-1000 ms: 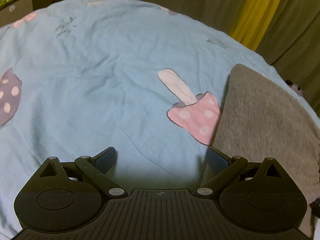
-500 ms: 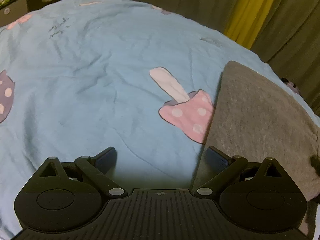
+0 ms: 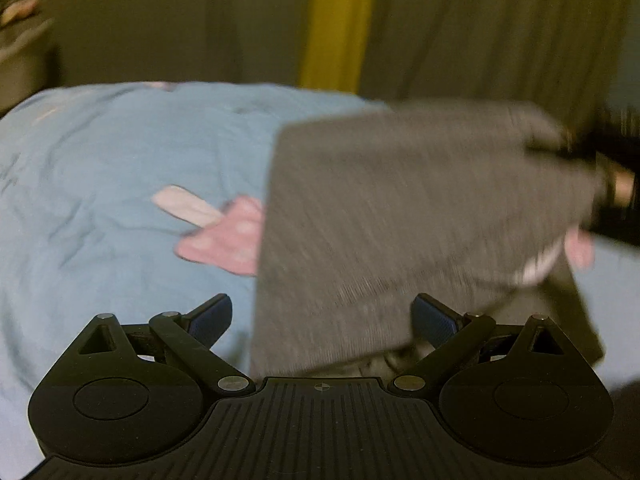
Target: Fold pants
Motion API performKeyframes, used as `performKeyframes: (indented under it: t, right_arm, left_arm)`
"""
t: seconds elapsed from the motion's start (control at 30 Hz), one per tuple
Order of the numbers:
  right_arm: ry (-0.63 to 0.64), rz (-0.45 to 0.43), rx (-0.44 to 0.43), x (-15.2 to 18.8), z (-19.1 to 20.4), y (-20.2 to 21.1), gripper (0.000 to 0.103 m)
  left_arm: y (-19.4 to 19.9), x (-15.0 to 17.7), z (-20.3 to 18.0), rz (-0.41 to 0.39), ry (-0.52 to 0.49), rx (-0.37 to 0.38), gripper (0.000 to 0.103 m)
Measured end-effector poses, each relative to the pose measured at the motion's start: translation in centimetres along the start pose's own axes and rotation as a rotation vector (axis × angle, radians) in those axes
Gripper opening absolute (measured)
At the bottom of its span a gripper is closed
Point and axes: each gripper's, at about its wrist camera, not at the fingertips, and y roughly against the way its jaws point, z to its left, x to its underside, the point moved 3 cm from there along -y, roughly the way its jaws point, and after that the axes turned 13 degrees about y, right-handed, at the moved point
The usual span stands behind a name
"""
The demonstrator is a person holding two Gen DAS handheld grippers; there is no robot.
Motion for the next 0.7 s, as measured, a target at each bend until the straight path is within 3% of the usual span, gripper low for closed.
performKeyframes:
  t: [0.1, 0.3, 0.37, 0.43, 0.5, 0.6, 0.7]
  right_arm:
    - [0.003, -0.017, -0.004, -0.3, 1.0, 0.4, 0.039]
    - [0.021, -0.025, -0.019, -0.6, 2.0, 1.2, 0.039]
    - [0.027, -0.031, -0.040, -0.6, 2.4, 1.5, 0.039]
    - [0.031, -0.041, -0.061, -0.6, 3.0, 1.8, 0.039]
    - [0.039, -0.058, -0.070, -0.7, 3.2, 2.5, 0.039]
    - [0.021, -0.085, -0.063, -0.9, 2.5, 3.7, 0.039]
    - [-0.009, -0.099, -0.034, -0.9, 1.1, 4.8, 0.039]
  left_arm:
    - [-0.4, 0.5, -0.8, 0.047, -0.047, 0.016, 0.100]
    - [0.9, 1.4, -2.4, 0.010, -0.118, 0.112, 0.100]
    - [0.1, 1.7, -3.2, 0.009, -0.173, 0.018, 0.100]
    - [-1.7, 2.0, -3.1, 0.074, -0.188, -0.094, 0.099]
    - [-2.6, 1.6, -2.1, 0.110, -0.126, -0.154, 0.099]
    - [-2.1, 0.3, 0.8, 0.118, 0.081, -0.100, 0.098]
    - [-1.6, -0.2, 2.3, 0.098, 0.164, -0.099, 0.089]
